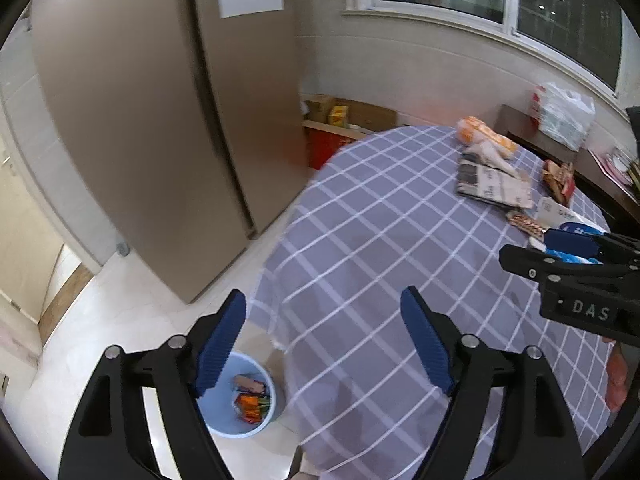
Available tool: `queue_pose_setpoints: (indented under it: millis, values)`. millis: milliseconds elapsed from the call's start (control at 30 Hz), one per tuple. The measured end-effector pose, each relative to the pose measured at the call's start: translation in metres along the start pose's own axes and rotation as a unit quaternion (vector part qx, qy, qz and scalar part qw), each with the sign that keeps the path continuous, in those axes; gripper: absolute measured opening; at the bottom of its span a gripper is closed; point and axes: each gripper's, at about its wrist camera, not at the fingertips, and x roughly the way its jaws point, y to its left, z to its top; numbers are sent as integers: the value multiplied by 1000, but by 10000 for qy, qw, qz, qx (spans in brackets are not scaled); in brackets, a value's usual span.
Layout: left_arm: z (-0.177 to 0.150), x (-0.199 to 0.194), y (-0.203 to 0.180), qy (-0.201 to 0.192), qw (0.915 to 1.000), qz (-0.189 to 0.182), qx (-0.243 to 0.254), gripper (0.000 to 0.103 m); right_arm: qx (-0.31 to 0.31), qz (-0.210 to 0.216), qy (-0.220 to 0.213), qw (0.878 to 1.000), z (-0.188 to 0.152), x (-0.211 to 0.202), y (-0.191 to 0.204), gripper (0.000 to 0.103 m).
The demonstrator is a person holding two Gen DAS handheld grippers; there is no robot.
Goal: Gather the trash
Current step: 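Move both open tools back over the table, then grasp the red-and-white striped tube with the right tool, then grasp the crumpled paper and newspaper with the left tool while the right tool holds the tube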
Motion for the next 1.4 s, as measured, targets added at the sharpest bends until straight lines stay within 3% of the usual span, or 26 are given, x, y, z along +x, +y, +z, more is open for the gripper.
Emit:
queue_pose_setpoints:
  millis: [300, 533, 667, 833, 900, 967, 1167, 1267, 1400]
  values:
    - [14, 39, -39, 337, 9986, -259, 306, 80, 341, -408, 254, 9983, 9, 37, -58, 71]
    - [28, 63, -51, 518, 9972, -401, 368, 81, 351, -566, 313, 9973, 17, 58, -80, 71]
    - [34, 75, -58, 602, 9964, -437, 412, 81, 241, -725, 231, 9968, 20, 63, -86, 38]
    - [43, 88, -69, 696, 9955, -439, 464, 81, 430, -266, 271, 9984, 23, 61, -101, 29]
    - [49, 90, -73, 699, 9951, -477, 503, 82, 464, -9, 256, 9986, 22, 54, -103, 10]
    - [54, 91, -77, 695, 9950, -513, 503, 85, 519, 268, 302, 9978, 20, 47, -105, 10]
    - [70, 92, -95, 634, 9937, -709, 596, 88, 658, 452, 190, 9966, 11, 27, -117, 10]
    - [78, 95, -106, 670, 9928, -749, 645, 91, 723, 587, 6, 9957, 12, 7, -123, 10]
    - [95, 102, -123, 750, 9892, -1091, 628, 91, 745, 677, -275, 9945, 24, -18, -132, 10]
